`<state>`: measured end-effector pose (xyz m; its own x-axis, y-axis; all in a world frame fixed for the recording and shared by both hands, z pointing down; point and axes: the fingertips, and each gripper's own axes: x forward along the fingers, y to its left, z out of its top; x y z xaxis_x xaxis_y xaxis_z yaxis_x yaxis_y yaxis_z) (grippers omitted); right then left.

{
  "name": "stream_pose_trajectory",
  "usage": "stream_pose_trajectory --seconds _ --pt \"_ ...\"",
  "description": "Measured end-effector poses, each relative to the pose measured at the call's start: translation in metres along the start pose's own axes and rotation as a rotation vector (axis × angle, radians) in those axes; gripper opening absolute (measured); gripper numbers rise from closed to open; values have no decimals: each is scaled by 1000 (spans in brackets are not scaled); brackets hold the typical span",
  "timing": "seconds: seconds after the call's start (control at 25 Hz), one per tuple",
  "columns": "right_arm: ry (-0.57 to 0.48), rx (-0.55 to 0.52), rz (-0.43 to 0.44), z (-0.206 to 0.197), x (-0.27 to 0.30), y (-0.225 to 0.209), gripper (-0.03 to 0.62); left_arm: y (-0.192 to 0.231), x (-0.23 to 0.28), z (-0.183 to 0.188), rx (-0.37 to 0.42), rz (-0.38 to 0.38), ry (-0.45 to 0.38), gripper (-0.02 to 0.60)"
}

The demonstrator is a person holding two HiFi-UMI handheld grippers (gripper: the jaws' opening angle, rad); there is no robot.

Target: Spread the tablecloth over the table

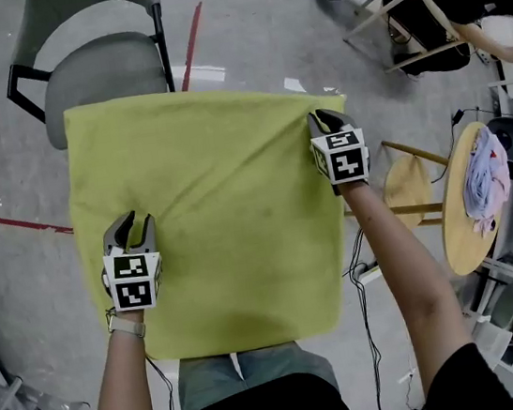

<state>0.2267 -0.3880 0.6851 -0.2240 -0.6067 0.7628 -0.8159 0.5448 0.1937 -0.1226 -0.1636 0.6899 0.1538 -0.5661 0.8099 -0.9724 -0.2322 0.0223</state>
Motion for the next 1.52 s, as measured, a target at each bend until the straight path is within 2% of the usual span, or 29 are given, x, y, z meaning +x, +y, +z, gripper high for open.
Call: stream_pose_trajectory --seconds 0.2,0.36,0.48,0.64,0.84,0.96,1.12,1.32,1.48,1.52 --pt "-59 14 105 11 -11 63 54 34 -3 14 -18 52 -12 143" --pt "-69 -84 209 19 -15 121 54 70 -4 30 -54 130 -20 143" --pt "-62 -195 253 22 -16 152 21 97 -5 44 -84 191 -37 143" --pt "-22 -273 290 17 -9 170 11 126 -2 61 -115 242 -48 143" --pt "26 -273 312 14 -7 172 9 160 15 69 -115 278 -27 143" --pt "90 -248 331 14 -4 173 9 180 30 68 -120 271 -1 143" --pt "189 -246 347 15 -2 175 9 197 47 65 -86 250 43 143" --pt "288 -200 398 14 1 175 9 213 65 74 -87 224 41 143" --pt "328 -216 378 14 1 173 9 218 79 86 -136 146 7 136" --pt "338 -231 364 14 1 173 9 218 80 88 -146 121 0 118"
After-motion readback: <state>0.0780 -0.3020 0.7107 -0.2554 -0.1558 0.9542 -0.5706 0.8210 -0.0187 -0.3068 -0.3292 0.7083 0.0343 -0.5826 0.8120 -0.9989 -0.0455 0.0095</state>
